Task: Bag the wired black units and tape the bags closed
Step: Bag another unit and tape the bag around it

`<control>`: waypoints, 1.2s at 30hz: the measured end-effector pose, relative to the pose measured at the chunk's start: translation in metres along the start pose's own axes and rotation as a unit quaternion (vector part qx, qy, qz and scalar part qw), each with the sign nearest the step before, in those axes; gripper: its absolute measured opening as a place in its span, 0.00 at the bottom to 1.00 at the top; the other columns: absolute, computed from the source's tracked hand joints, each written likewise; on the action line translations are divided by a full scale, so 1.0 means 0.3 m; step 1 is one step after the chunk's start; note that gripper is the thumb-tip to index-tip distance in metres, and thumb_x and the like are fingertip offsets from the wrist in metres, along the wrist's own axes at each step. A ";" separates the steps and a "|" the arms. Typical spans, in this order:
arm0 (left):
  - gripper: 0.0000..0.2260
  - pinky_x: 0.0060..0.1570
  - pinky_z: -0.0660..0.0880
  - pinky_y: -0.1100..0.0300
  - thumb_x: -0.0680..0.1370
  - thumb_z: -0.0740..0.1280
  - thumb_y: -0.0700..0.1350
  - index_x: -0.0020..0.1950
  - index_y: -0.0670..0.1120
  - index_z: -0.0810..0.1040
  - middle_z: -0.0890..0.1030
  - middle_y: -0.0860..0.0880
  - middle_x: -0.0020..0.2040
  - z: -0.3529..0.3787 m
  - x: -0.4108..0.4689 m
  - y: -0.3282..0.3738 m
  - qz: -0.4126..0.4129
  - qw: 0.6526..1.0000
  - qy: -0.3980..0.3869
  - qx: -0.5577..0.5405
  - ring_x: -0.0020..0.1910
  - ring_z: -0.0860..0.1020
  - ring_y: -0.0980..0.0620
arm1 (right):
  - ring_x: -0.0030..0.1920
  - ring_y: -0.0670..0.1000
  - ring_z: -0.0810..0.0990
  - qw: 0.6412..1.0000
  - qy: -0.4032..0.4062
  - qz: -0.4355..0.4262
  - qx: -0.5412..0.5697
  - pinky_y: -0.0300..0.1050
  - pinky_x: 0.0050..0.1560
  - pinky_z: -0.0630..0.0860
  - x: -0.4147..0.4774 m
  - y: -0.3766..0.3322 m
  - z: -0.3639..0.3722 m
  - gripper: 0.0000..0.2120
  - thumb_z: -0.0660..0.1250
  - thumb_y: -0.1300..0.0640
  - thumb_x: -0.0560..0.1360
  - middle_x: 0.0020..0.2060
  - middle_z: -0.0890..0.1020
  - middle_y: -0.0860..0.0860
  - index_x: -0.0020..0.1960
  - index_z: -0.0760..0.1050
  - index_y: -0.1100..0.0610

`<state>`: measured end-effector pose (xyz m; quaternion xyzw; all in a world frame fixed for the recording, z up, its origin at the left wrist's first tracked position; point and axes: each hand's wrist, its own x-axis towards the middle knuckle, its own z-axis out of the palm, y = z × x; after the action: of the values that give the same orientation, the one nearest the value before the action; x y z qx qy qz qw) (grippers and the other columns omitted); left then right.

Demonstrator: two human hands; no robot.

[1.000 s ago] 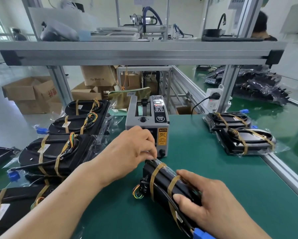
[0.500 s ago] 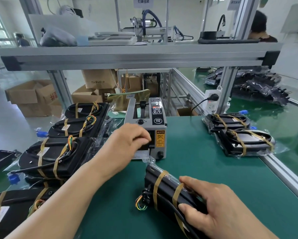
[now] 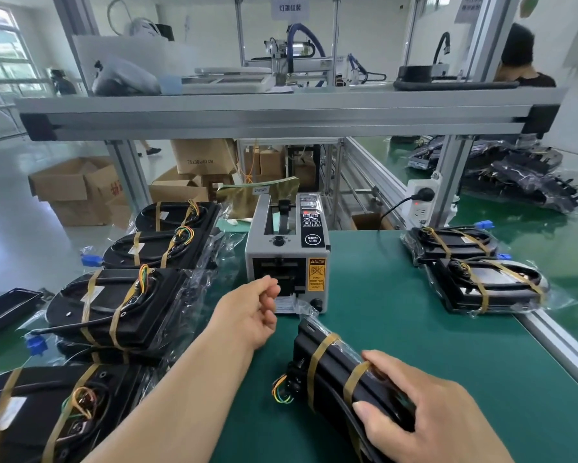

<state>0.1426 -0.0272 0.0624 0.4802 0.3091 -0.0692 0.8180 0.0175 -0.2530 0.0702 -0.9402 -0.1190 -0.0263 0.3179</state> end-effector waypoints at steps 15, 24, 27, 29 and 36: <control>0.07 0.21 0.64 0.68 0.77 0.70 0.43 0.40 0.45 0.78 0.77 0.54 0.22 0.096 0.031 0.005 -0.038 0.996 0.046 -0.069 0.23 0.72 0.60 | 0.52 0.33 0.77 1.000 0.003 -0.010 0.025 0.21 0.49 0.68 -0.003 0.018 0.008 0.24 0.70 0.34 0.65 0.38 0.72 0.19 0.60 0.69 0.29; 0.04 0.21 0.62 0.67 0.75 0.68 0.40 0.42 0.47 0.76 0.74 0.54 0.28 0.082 0.009 -0.021 0.063 0.994 0.067 -0.067 0.23 0.70 0.59 | 0.54 0.35 0.78 1.000 0.007 -0.012 0.026 0.27 0.54 0.71 -0.008 0.013 0.004 0.25 0.69 0.35 0.68 0.43 0.71 0.21 0.63 0.69 0.30; 0.09 0.24 0.65 0.66 0.74 0.71 0.40 0.34 0.48 0.77 0.74 0.52 0.28 0.026 -0.074 -0.033 0.159 0.987 0.032 0.016 0.23 0.69 0.58 | 0.56 0.36 0.77 1.000 0.006 -0.009 0.024 0.28 0.56 0.71 -0.009 0.011 0.002 0.25 0.69 0.34 0.68 0.43 0.71 0.21 0.64 0.69 0.31; 0.11 0.29 0.68 0.63 0.74 0.72 0.42 0.31 0.48 0.79 0.75 0.51 0.29 -0.016 -0.143 -0.053 0.225 0.971 0.006 0.077 0.25 0.70 0.57 | 0.56 0.36 0.77 1.000 0.005 -0.008 0.022 0.28 0.56 0.71 -0.010 0.009 0.005 0.25 0.68 0.34 0.68 0.43 0.71 0.21 0.64 0.69 0.31; 0.15 0.37 0.68 0.60 0.71 0.74 0.50 0.28 0.48 0.76 0.72 0.50 0.28 -0.087 -0.292 -0.132 0.292 0.931 -0.033 0.218 0.27 0.68 0.56 | 0.55 0.35 0.78 1.000 0.003 -0.006 0.017 0.27 0.56 0.70 -0.020 0.004 0.013 0.25 0.68 0.34 0.67 0.44 0.70 0.21 0.63 0.69 0.30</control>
<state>0.0449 -0.0428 0.0740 0.7130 0.1050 0.0912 0.6872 0.0118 -0.2526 0.0656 -0.9340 -0.1239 -0.0294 0.3339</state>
